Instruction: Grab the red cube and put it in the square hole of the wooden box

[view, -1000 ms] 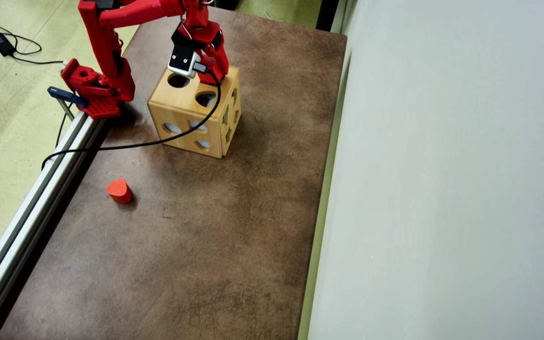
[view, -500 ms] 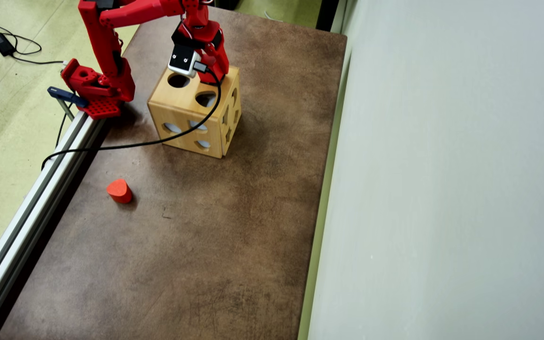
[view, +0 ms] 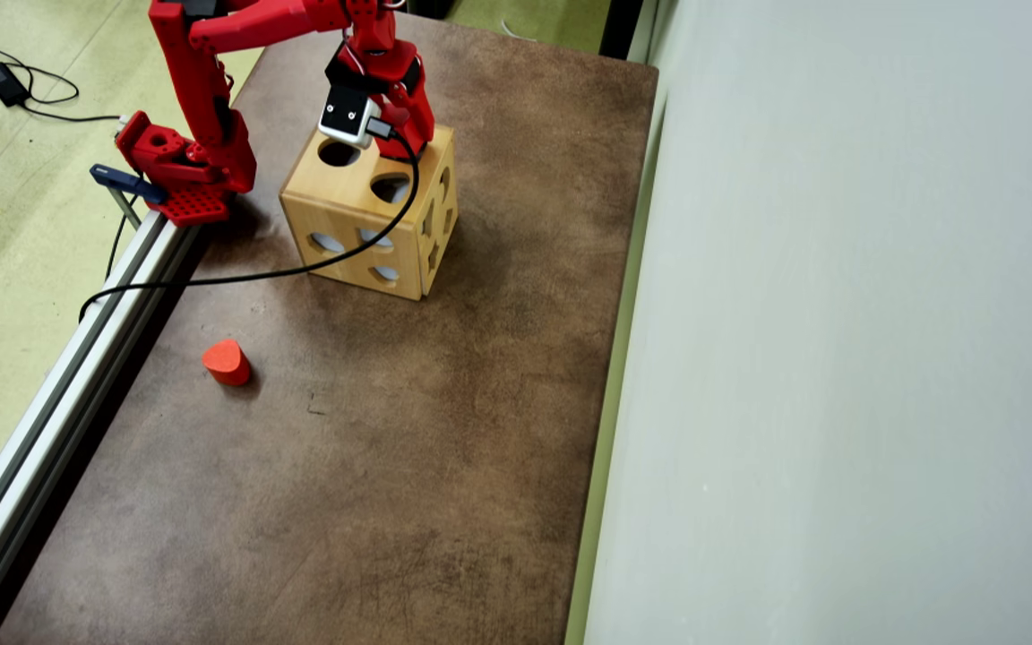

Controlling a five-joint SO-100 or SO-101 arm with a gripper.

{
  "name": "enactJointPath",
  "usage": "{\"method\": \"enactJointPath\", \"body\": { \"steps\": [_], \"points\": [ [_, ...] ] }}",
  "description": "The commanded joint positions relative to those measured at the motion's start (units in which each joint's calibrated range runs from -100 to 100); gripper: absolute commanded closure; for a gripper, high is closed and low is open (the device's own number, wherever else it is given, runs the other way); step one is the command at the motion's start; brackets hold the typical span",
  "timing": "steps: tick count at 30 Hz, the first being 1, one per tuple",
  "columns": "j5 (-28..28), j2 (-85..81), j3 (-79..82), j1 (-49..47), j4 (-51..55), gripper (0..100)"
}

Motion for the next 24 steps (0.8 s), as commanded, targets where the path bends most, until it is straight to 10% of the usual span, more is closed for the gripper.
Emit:
{"method": "enactJointPath", "body": {
  "steps": [1, 14, 24],
  "points": [
    [-0.15, 0.48, 0.40, -0.53, 1.87, 70],
    [-0.10, -1.48, -0.49, -0.76, 3.00, 66],
    [0.44, -43.35, 0.67, -0.83, 3.24, 66]
  ]
}}
